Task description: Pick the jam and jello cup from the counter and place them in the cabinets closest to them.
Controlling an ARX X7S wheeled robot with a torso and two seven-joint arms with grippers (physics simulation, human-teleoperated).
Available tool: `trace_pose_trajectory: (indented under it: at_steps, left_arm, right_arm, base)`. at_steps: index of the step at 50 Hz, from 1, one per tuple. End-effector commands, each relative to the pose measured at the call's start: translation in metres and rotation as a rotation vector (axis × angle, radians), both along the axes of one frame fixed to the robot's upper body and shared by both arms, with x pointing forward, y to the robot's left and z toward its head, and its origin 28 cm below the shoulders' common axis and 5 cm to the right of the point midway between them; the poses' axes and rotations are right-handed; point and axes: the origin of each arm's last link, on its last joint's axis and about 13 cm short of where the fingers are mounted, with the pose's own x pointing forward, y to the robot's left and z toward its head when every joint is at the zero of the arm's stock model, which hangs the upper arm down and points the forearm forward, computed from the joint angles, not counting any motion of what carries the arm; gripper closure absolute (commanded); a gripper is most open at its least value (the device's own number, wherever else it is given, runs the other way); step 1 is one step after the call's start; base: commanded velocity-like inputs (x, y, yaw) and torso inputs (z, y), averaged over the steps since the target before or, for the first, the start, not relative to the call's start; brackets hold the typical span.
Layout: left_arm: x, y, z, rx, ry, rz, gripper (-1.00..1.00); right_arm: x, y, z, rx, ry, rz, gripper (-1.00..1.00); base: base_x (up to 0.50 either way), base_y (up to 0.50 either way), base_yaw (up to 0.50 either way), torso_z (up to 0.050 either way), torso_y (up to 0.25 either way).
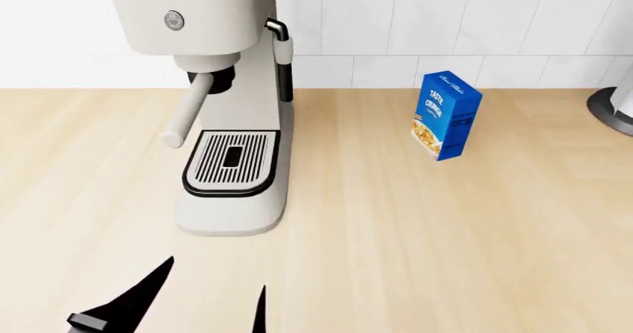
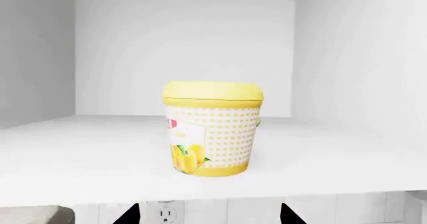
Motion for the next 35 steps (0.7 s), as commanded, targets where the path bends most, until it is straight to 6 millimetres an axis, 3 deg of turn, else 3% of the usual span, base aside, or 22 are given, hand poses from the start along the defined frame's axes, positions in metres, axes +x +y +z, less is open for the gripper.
trace_pose_trajectory:
  at_steps: [1,15,26,35]
  left_arm:
    - [-0.001,-0.001,-0.002,0.004,0.000,-0.002,-1.00]
    - [0.005,-0.005,0.002,0.013,0.001,-0.004,-1.00]
    - [0.007,-0.007,0.003,0.015,0.005,-0.004,-1.00]
    - [0.007,-0.009,0.002,0.018,0.006,0.002,-1.00]
  right_arm:
    - [-0.016,-0.004,-0.020,-0.001,0.048,0.026,-1.00]
    - [-0.036,-0.010,-0.026,0.033,0.019,0.055,-1.00]
    - [-0.052,-0.012,-0.055,0.040,0.056,0.101,-1.00]
    - [-0.047,-0.007,-0.085,0.010,0.116,0.123,-1.00]
  base:
    - [0.00,0.00,0.00,0.000,0.000]
    - [0.00,0.00,0.00,0.000,0.000]
    - [0.00,0.00,0.00,0.000,0.000]
    - [0.00,0.00,0.00,0.000,0.000]
